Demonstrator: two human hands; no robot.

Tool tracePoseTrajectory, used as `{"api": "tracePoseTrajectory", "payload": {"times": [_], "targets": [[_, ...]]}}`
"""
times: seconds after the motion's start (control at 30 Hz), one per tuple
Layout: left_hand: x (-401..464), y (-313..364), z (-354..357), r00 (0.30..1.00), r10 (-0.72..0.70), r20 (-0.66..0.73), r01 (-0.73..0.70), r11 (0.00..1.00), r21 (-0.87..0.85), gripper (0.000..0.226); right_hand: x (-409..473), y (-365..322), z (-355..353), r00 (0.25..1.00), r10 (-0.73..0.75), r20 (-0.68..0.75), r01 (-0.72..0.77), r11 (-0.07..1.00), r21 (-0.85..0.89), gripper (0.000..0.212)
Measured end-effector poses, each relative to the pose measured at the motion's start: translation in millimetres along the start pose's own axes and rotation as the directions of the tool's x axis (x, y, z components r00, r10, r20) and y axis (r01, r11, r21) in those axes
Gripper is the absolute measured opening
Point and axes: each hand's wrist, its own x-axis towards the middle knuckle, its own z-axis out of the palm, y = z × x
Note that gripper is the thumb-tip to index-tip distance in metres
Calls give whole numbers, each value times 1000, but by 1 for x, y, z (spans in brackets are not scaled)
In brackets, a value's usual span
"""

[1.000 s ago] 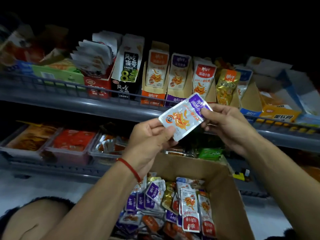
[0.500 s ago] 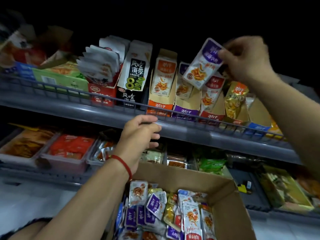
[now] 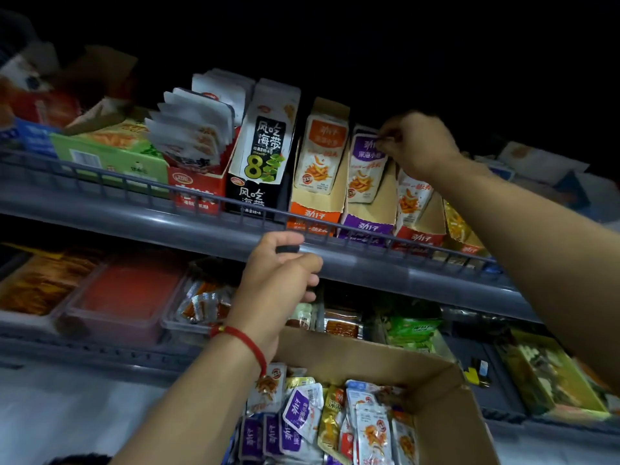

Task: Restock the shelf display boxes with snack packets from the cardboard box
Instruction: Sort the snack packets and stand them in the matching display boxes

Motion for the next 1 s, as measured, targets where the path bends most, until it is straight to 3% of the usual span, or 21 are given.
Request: {"api": "tracePoseTrajectory", "payload": {"times": [0.2,0.7,0.83,0.93,1.0], "targets": [[-1,2,1,1000,8,11,-9,1000,13,36,7,9,3,1000,8,9,-7,993,-118,30],[-2,-3,0,1000,-13,16,12,997,72,32,8,5,3,1000,-2,-9,0,976,-220,34],[-6,-7,-1,999,-30,25,27,992,123,32,-19,1,-12,967,-147,-208,87,958,-275,28],[-8,-12,0,999,-47,28,40,981,191,28,-67,-4,-21,928,-208,-308,164,973,-162,24],[-10,-17,1,997,-66,47,52,965,257,24,-111,-6,-20,937,-203,-284,197,979,-50,20]]}}
